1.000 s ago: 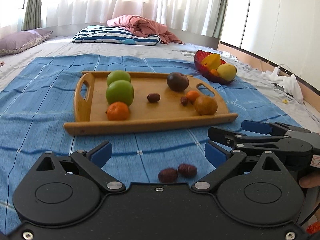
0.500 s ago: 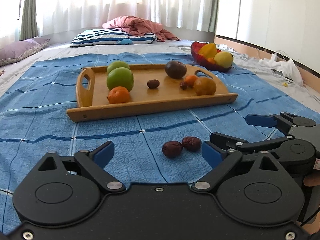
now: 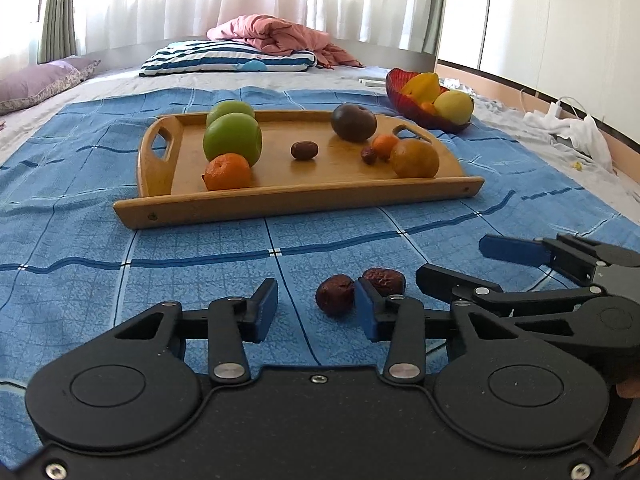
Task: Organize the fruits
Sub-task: 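Grasp a dried red date with the left tool while the right tool grasps the other date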
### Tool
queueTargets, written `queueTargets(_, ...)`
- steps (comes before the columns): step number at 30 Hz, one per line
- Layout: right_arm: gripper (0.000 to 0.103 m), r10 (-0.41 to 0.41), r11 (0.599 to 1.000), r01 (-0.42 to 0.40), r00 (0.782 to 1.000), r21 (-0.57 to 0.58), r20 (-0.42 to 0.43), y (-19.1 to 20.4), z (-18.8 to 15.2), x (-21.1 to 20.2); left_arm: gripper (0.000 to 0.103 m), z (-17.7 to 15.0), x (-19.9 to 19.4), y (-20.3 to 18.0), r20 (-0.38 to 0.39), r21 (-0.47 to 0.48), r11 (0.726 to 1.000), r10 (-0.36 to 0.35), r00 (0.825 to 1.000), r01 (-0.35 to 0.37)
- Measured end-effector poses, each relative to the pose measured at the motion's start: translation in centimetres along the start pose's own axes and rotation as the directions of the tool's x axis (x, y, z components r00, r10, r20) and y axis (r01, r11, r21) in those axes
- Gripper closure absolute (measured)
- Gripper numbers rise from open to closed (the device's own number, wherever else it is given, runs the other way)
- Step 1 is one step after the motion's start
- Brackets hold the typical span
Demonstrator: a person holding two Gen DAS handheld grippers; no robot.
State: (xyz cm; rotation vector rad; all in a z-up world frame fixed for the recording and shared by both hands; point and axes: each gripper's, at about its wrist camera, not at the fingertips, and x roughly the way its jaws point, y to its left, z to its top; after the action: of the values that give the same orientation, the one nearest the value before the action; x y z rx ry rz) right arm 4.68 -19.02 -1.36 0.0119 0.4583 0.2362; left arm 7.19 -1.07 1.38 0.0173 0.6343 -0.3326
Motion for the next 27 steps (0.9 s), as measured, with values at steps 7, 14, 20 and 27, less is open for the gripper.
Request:
queueTargets(7, 0.021, -0.016, 1.0, 0.016, 1.0, 0.023, -0.003, 0.2, -0.1, 0.2, 0.078, 0.2, 0.6, -0.4, 0.005, 0.013, 1.0, 0.014, 1.0, -0.014)
queueTargets(14, 0.022, 0.011, 1.0, -0.011, 1.0, 0.018, -0.006, 1.1, 0.1, 0.6, 0.084, 0.6, -0.2, 0.0, 0.066, 0.016, 0.996, 0.087, 0.994, -0.088)
queueTargets(20, 0.03, 0.029, 1.0, -0.029, 0.999, 0.011, -0.019, 2.6, 0.3, 1.4, 0.084, 0.5, -0.2, 0.8, 0.053, 0.007, 0.996, 0.088, 0.995, -0.089)
queueTargets(27, 0.039, 0.045, 0.999, -0.046, 0.998, -0.028, -0.04, 3.6, 0.2, 1.7, 0.083, 0.0, 0.1, 1.5, 0.031, -0.012, 0.996, 0.092, 0.995, -0.092)
